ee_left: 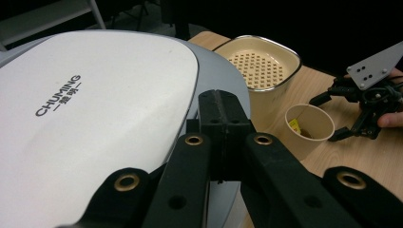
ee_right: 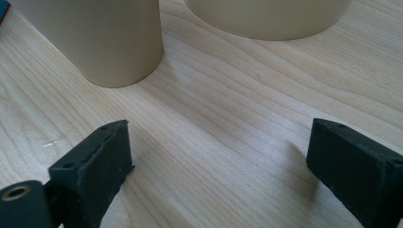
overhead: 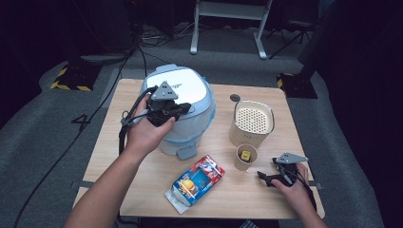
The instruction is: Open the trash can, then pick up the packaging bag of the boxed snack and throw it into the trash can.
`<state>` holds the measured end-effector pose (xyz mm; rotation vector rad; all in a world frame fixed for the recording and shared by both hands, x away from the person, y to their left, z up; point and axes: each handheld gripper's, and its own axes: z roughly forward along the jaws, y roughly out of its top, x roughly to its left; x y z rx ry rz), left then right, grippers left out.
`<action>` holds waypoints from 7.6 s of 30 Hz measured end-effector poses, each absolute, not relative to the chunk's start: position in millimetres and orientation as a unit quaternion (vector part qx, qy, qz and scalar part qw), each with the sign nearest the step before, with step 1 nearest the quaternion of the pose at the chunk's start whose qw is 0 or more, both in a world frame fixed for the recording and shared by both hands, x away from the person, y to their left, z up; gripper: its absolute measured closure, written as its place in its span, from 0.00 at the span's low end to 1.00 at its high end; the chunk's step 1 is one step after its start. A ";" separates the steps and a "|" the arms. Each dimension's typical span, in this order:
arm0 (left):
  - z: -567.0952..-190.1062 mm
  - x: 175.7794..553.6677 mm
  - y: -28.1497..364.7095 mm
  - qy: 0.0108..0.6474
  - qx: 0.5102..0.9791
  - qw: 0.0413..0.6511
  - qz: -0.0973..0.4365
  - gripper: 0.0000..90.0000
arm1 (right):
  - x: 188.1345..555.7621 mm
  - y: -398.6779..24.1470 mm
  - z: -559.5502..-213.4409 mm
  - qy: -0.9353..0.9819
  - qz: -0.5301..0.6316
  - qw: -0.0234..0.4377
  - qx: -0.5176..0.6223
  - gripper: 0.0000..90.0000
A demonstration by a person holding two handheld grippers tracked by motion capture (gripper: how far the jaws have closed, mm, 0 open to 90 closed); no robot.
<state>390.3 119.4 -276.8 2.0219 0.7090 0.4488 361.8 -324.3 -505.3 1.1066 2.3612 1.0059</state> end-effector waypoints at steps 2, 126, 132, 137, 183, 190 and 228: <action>-276.9 389.9 118.6 0.286 0.822 0.456 0.185 1.00 | 361.8 -324.2 -505.4 0.832 0.355 0.172 0.390 0.09; -398.4 350.2 114.2 0.274 0.830 0.481 0.066 0.83 | 363.0 -324.4 -505.5 0.833 0.355 0.172 0.388 0.08; -380.5 353.9 122.2 0.263 0.825 0.496 0.068 0.83 | 363.0 -324.3 -505.5 0.833 0.355 0.172 0.388 0.08; -357.9 356.2 127.6 0.248 0.820 0.511 0.075 0.83 | 363.0 -324.4 -505.5 0.833 0.355 0.172 0.388 0.08; -232.9 399.3 168.5 0.277 0.691 0.627 0.230 0.83 | 363.1 -324.3 -505.4 0.833 0.355 0.172 0.388 0.08; -224.4 419.2 174.4 0.297 0.673 0.626 0.259 0.83 | 363.1 -324.3 -505.4 0.833 0.354 0.172 0.388 0.08; -235.9 468.4 147.5 0.326 0.668 0.588 0.319 0.83 | 363.1 -324.3 -505.4 0.833 0.355 0.171 0.388 0.08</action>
